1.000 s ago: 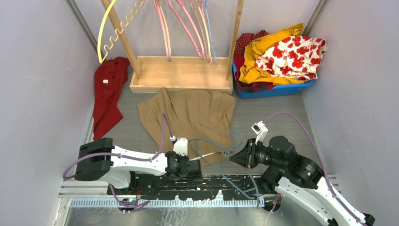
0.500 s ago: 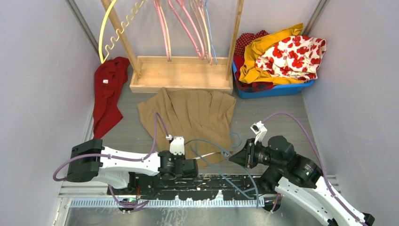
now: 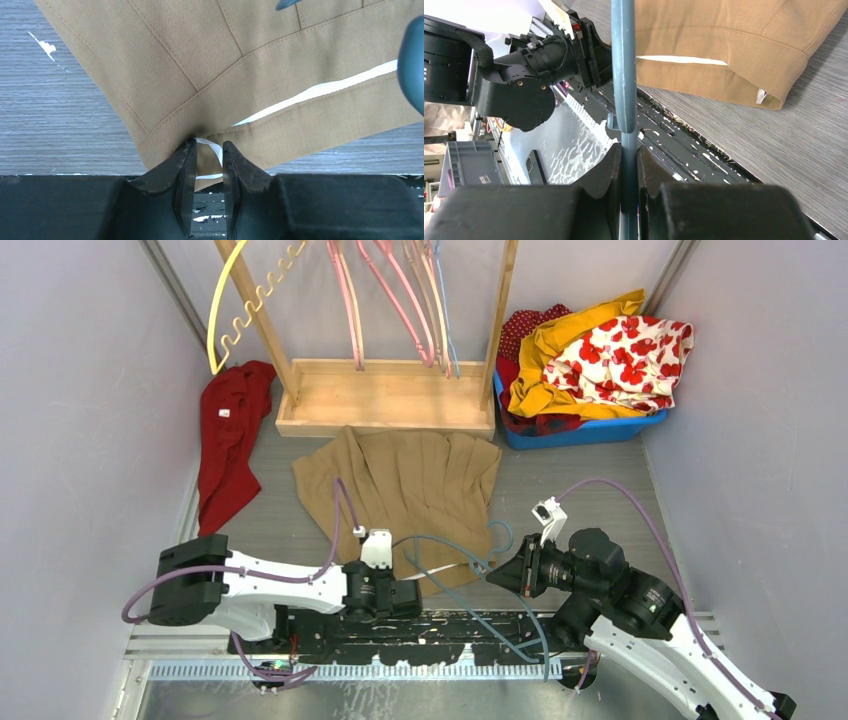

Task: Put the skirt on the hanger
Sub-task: Hang the skirt on the hanger.

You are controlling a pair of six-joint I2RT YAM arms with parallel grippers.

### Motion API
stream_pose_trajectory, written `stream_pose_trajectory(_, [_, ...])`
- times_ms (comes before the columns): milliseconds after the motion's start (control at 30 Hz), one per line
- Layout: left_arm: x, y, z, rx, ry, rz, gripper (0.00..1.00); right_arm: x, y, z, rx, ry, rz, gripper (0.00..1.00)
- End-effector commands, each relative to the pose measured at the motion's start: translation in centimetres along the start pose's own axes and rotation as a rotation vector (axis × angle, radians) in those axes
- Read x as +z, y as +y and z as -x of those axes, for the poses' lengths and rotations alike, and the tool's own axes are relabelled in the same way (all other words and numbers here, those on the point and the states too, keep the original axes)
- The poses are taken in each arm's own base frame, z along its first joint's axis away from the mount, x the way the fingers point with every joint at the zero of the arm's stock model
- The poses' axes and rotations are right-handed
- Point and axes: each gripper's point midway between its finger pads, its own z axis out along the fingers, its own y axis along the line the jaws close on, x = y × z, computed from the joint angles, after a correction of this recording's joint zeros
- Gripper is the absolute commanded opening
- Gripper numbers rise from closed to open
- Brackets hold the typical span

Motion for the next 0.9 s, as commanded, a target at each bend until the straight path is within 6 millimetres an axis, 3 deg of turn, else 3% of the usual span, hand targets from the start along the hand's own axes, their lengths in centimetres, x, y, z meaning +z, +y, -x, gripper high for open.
stream_pose_trajectory(0, [0.3,-0.2,1.6,-0.022,-0.077,0.025,0.27,-0.2,1.7,1.4,-0.011,-0.056,0.068,0.01])
stream_pose_trajectory(400, [1.6,-0.2,-0.3,-0.002,-0.02,0.073,0.24,-0.2,1.8,1.3,-0.011,-0.053,0.075,0.01])
stream_pose_trajectory(533, [1.9,-0.2,-0.7,-0.002,-0.011,0.07,0.14,-0.2,1.8,1.3,-0.013,-0.049,0.074,0.01])
stream_pose_trajectory(600, [1.9,-0.1,-0.7,-0.001,-0.012,0.07,0.01,-0.2,1.7,1.2,-0.013,-0.049,0.073,0.01])
stream_pose_trajectory(867, [0.4,0.0,0.9,-0.007,-0.04,0.047,0.0,-0.1,1.7,1.2,-0.012,-0.04,0.07,0.01])
